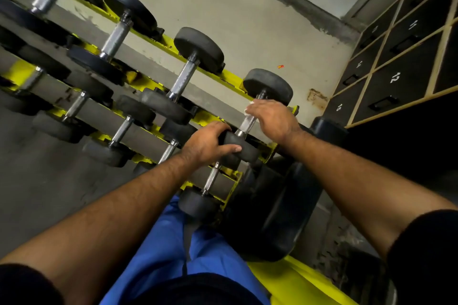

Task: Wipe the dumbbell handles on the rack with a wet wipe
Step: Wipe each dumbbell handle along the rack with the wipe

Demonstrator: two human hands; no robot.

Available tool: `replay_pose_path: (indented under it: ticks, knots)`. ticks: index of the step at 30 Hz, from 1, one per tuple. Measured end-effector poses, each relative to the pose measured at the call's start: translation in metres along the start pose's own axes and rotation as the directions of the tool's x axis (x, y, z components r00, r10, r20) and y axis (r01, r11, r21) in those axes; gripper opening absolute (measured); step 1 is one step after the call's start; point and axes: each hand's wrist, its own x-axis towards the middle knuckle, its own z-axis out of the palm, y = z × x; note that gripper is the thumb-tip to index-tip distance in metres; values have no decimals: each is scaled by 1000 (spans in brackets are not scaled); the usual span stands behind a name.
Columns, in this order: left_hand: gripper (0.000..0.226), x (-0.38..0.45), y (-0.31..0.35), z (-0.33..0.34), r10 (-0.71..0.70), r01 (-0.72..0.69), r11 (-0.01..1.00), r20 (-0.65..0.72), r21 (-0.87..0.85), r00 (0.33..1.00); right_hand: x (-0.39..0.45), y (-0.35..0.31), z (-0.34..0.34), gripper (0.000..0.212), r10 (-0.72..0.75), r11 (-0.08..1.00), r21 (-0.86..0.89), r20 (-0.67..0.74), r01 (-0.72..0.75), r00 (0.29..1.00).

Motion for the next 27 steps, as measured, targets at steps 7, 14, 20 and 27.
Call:
replay_pose_path:
  ticks: [7,14,20,27]
  knots:
    - [52,-37,31,-25,-158,165,985,-114,47,981,-22,-55,-33,33,493,738,519,23,-432,870]
    - [50,-119,5,-103,-345,316,938,-322,-140,882,-4,-125,-46,31,449,415,813,207,-409,869]
    - [41,-200,-57,-183,-466,378,885,-550,-273,693,52,-227,-58,27,358,444,829,184,-340,916]
    - [37,-324,-172,-281,-582,430,809,-653,-401,485,161,-408,-51,15,75,636,760,108,-131,991]
